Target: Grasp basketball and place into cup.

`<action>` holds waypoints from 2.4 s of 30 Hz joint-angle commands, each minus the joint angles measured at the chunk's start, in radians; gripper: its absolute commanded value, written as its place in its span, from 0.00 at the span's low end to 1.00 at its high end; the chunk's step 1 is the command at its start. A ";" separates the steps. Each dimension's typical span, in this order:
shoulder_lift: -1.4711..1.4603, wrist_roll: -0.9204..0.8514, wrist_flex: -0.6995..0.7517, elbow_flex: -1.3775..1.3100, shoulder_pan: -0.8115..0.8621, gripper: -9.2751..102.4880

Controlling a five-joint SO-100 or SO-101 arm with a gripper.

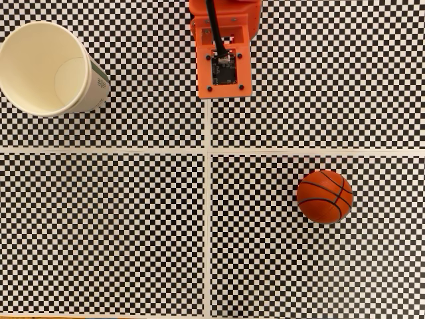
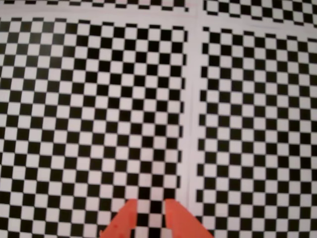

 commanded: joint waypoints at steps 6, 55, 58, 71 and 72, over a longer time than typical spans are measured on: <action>0.008 -0.005 0.005 0.035 0.000 0.08; 0.008 -0.008 0.005 0.035 0.002 0.08; 0.008 0.000 0.005 0.035 0.002 0.08; 0.009 -0.072 -0.078 -0.069 0.075 0.12; 0.005 -0.081 -0.074 -0.110 0.077 0.14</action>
